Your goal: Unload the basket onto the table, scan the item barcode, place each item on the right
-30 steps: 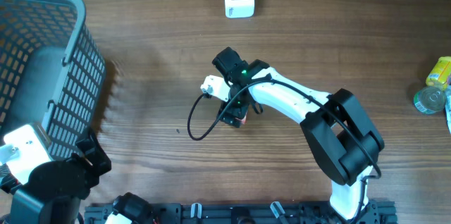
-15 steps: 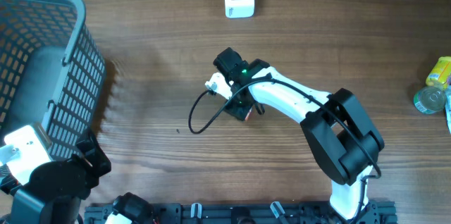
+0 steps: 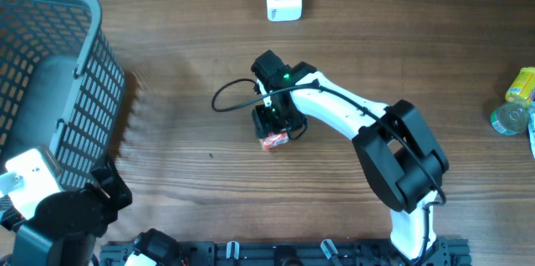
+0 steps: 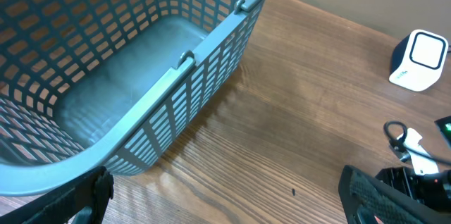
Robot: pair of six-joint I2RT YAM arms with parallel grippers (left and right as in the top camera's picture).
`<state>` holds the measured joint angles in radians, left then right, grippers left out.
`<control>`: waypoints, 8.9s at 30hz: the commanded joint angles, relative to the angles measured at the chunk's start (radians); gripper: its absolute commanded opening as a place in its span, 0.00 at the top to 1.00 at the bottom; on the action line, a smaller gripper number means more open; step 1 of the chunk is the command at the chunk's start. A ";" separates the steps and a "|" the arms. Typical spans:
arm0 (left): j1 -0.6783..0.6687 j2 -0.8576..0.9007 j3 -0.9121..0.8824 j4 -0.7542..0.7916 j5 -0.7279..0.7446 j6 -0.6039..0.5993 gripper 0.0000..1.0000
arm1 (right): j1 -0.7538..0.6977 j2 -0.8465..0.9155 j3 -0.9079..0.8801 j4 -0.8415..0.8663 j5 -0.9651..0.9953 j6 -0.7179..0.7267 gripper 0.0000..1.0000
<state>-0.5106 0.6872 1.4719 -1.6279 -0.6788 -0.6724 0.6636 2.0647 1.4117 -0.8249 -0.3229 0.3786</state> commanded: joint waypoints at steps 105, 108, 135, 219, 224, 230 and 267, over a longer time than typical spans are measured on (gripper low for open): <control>-0.002 -0.001 -0.002 0.001 -0.074 -0.024 0.00 | -0.264 0.320 0.365 1.574 0.465 -0.618 0.60; -0.002 -0.001 -0.002 -0.023 -0.074 -0.024 0.00 | -0.270 0.180 0.365 1.452 0.465 -0.618 0.60; -0.002 0.108 -0.002 0.137 0.089 -0.017 0.00 | -1.178 0.181 0.274 0.127 0.411 -0.309 0.29; 0.618 -0.597 -0.188 1.055 0.576 0.707 0.00 | -0.841 -2.015 0.282 -0.467 0.152 -0.451 0.00; 0.597 -0.597 -0.187 0.974 0.576 0.709 0.00 | -0.874 -2.058 0.293 -0.561 0.068 -0.447 0.00; 0.597 -0.597 -0.187 0.927 0.576 0.716 0.00 | -0.887 -2.058 0.145 -0.433 0.040 -0.394 0.00; 0.597 -0.597 -0.190 -0.056 0.554 0.739 0.00 | -0.735 -2.062 -1.379 0.894 -0.032 -0.315 0.00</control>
<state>0.0921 0.0959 1.2812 -1.6852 -0.1158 0.0505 -0.0818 0.0113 0.1299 0.0357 -0.4065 0.0589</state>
